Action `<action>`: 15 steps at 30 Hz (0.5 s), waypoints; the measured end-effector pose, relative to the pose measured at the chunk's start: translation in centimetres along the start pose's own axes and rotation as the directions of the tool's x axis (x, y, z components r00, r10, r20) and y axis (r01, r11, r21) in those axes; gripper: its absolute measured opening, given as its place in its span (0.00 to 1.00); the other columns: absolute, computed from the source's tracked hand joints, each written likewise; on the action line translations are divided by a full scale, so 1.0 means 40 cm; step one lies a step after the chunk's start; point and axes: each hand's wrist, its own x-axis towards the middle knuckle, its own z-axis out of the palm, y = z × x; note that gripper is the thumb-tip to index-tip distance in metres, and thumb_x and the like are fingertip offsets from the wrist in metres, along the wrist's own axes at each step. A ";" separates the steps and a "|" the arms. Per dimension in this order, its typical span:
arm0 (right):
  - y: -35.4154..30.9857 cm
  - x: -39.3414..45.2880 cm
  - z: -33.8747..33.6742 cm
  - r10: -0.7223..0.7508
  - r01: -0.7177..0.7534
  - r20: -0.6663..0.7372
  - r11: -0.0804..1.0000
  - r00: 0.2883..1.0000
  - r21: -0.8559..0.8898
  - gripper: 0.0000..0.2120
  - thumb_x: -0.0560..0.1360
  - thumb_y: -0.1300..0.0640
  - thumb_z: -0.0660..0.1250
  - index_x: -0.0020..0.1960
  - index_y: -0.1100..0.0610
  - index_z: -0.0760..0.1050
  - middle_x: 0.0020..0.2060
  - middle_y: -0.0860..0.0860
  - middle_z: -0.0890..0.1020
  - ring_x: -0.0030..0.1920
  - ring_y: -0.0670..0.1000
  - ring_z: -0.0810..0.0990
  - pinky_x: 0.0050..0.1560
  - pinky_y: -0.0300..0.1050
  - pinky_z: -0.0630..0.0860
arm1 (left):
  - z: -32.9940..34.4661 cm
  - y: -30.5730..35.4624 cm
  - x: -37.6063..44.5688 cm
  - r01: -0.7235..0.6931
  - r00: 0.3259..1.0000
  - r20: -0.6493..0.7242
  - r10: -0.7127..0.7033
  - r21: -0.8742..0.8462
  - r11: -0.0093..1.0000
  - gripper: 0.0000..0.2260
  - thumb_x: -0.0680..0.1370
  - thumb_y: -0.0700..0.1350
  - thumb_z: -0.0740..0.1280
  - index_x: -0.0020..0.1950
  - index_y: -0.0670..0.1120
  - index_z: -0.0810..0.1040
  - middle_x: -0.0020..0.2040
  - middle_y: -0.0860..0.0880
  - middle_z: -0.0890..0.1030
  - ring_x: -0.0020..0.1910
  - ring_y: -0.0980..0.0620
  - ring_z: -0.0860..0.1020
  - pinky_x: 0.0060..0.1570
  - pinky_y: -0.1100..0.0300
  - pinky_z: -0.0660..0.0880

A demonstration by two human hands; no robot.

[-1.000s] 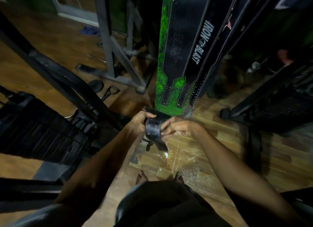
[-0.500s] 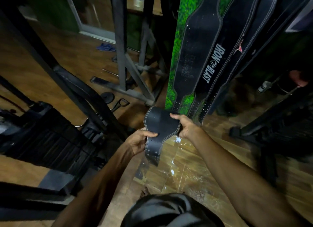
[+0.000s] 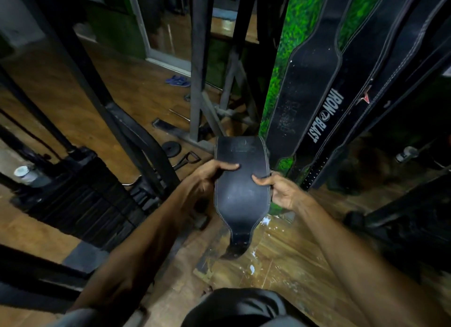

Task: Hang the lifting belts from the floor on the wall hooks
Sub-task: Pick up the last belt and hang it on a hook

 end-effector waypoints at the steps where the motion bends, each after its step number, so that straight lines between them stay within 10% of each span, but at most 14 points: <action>1: -0.014 -0.006 -0.005 -0.002 0.002 0.000 1.000 1.000 -0.026 0.17 0.75 0.70 0.70 0.64 0.68 0.78 0.53 0.59 0.86 0.52 0.56 0.87 0.50 0.49 0.84 | 0.008 0.016 0.002 -0.021 1.000 0.010 0.020 0.059 0.998 0.19 0.75 0.34 0.70 0.67 0.38 0.78 0.62 0.39 0.83 0.57 0.41 0.83 0.54 0.47 0.82; 6: -0.105 0.014 0.040 -0.024 0.025 0.012 0.994 1.000 -0.109 0.21 0.75 0.58 0.72 0.66 0.63 0.79 0.60 0.60 0.84 0.59 0.61 0.82 0.67 0.59 0.76 | 0.014 0.019 -0.006 -0.131 0.991 0.044 0.125 0.188 0.973 0.20 0.73 0.28 0.71 0.65 0.34 0.79 0.60 0.38 0.84 0.58 0.39 0.83 0.57 0.47 0.81; 15: -0.196 0.052 0.096 -0.103 0.100 -0.034 0.993 0.994 -0.060 0.26 0.72 0.57 0.76 0.67 0.63 0.76 0.51 0.60 0.86 0.46 0.58 0.87 0.45 0.55 0.84 | 0.005 -0.001 -0.085 -0.279 0.955 -0.049 0.293 0.185 0.942 0.12 0.75 0.29 0.70 0.58 0.35 0.80 0.45 0.46 0.87 0.41 0.52 0.86 0.37 0.63 0.80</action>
